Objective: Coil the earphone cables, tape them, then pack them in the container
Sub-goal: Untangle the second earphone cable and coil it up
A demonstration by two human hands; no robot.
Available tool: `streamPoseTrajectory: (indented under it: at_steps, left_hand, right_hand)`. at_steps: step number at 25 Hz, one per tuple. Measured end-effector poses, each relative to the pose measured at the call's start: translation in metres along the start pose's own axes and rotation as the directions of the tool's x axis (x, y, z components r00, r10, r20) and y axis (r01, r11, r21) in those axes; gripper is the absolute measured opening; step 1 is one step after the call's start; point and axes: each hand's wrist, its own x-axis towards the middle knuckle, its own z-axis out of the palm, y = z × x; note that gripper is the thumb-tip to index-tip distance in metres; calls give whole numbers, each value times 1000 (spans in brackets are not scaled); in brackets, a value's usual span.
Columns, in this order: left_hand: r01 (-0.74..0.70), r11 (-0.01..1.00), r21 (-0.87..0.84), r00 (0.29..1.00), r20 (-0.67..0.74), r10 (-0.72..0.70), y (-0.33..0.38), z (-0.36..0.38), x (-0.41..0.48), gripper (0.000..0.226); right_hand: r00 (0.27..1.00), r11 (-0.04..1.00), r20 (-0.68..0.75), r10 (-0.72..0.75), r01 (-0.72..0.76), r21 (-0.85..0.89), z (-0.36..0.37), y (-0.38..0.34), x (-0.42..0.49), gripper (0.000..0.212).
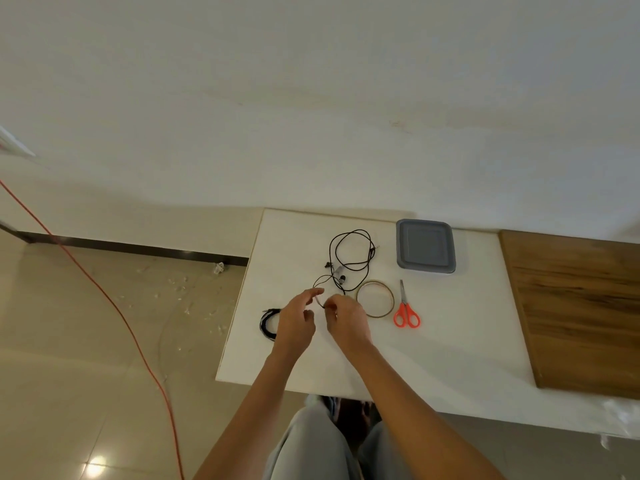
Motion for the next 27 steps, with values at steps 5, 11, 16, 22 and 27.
streamPoseTrajectory:
  at_steps: [5, 11, 16, 22, 27]
  left_hand:
    - [-182, 983, -37, 982, -64, 180, 48, -23, 9, 17]
    - [-156, 940, -303, 988, -68, 142, 126, -49, 2, 19]
    - [-218, 955, -202, 975, -97, 202, 158, -82, -25, 26]
    - [-172, 969, -177, 984, 2, 176, 195, -123, -55, 32]
    - [-151, 928, -339, 986, 22, 168, 215, -121, -76, 28]
  right_hand:
    - [978, 950, -150, -144, 179, 257, -67, -35, 5, 8]
    - [959, 918, -272, -82, 178, 353, -148, -73, 0, 13]
    - [903, 838, -417, 102, 148, 526, -187, -86, -28, 15]
    - [895, 983, -426, -133, 174, 58, -218, -81, -63, 10]
    - [989, 884, 10, -150, 130, 450, -217, -99, -74, 13]
